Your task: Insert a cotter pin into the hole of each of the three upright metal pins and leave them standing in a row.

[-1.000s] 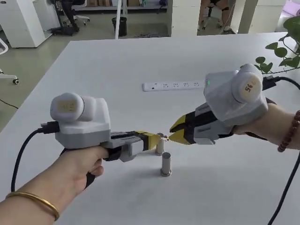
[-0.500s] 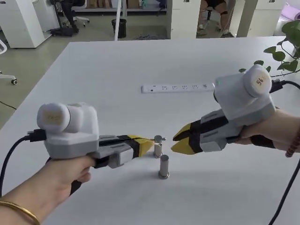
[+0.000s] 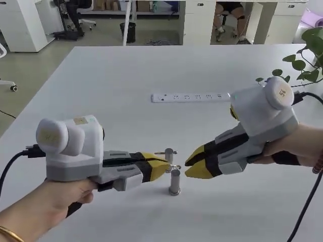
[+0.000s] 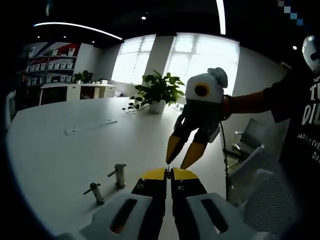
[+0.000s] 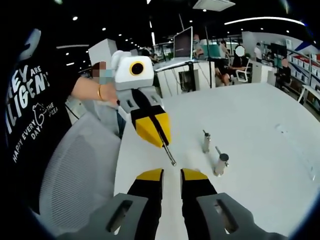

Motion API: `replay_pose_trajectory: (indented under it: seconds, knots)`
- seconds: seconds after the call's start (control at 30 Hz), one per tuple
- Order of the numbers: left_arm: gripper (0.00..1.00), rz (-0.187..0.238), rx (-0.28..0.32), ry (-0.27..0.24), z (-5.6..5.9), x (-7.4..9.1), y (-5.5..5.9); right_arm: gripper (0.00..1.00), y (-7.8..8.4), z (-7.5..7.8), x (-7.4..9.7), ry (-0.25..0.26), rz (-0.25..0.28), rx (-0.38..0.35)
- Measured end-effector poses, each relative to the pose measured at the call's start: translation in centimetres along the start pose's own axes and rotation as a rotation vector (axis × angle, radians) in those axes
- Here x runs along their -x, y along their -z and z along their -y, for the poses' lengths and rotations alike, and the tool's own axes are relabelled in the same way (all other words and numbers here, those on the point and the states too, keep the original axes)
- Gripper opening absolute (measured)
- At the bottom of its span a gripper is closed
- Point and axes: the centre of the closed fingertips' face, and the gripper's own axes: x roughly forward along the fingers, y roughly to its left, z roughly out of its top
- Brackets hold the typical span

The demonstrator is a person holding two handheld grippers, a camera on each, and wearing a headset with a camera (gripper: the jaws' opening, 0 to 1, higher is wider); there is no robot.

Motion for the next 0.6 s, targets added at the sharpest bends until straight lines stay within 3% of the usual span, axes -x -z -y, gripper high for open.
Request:
replay_pose_trajectory:
  seconds: [0.33,0.6]
  knots:
    - [0.00,-0.013,-0.031,0.070,1.7,-0.1,0.5,0.06,0.1,-1.8,-0.4,-0.087,-0.002,0.008]
    - [0.00,-0.014,-0.032,0.110,2.6,-0.2,0.8,0.04,0.2,-2.4,-0.6,-0.114,-0.007,0.010]
